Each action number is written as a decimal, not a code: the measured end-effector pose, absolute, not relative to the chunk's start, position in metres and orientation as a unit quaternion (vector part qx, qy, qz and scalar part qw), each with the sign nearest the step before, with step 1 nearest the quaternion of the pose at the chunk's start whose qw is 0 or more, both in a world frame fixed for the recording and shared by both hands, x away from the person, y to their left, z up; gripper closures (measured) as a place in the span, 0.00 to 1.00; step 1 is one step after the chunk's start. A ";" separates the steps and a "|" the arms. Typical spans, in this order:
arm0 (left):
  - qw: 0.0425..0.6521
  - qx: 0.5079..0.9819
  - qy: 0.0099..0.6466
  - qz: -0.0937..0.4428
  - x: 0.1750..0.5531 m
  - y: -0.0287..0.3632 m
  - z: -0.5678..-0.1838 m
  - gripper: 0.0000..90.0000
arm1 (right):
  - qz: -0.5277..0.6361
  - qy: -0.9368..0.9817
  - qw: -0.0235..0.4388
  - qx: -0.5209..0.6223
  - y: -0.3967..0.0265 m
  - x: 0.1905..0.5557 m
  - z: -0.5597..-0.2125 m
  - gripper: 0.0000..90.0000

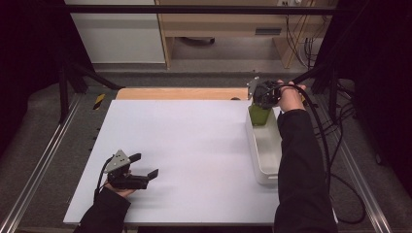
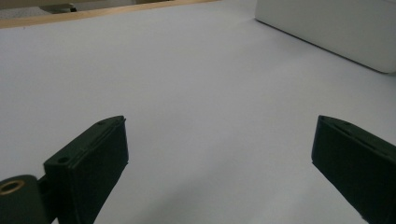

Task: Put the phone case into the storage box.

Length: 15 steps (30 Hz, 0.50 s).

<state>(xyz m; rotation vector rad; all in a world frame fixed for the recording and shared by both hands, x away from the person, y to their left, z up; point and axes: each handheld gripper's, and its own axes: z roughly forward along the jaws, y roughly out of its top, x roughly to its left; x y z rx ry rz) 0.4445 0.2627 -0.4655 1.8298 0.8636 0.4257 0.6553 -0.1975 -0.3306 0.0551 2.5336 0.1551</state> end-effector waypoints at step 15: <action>0.512 0.760 0.357 0.180 0.443 0.262 -0.464 0.04 | 0.148 0.928 0.326 0.101 -0.195 0.638 -0.315 0.13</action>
